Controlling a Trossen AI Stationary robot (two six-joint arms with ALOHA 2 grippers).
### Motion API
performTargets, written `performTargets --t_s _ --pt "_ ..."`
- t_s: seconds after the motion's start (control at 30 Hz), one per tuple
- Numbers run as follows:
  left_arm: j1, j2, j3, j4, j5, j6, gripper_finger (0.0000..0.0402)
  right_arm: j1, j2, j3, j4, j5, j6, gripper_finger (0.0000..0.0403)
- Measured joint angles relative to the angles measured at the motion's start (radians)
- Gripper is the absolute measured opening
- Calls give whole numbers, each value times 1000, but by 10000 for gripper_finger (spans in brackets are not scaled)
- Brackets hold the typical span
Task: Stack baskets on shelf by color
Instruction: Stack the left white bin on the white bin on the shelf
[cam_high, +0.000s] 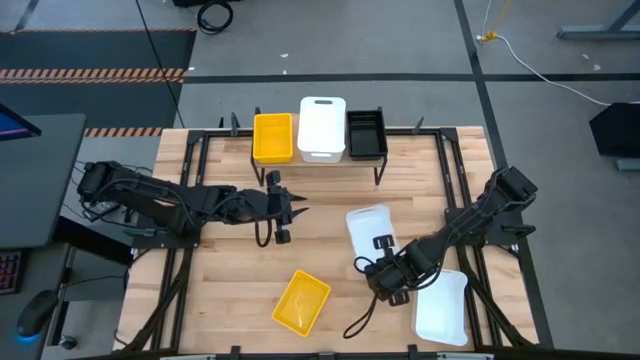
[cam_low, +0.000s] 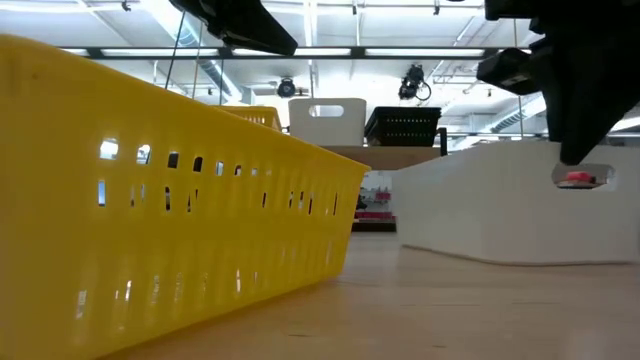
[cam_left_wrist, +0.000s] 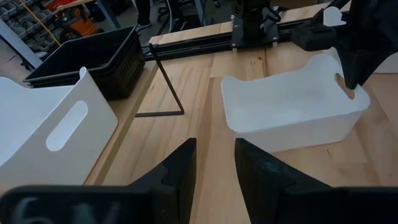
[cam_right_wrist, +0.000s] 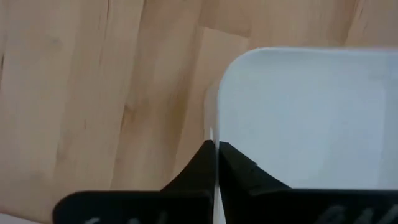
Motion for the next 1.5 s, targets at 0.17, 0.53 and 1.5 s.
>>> performTargets --t_s 0.17,0.53,1.5 --pt "0 0 0 -2 0 0 117 -12 0 11 36 -1 -48 10" --pt "0 -9 0 -17 -8 -1 117 -31 1 341 -175 109 -199 5" --pt "-5 -120 0 -171 -57 -97 117 -663 0 877 -118 -49 -652 6"
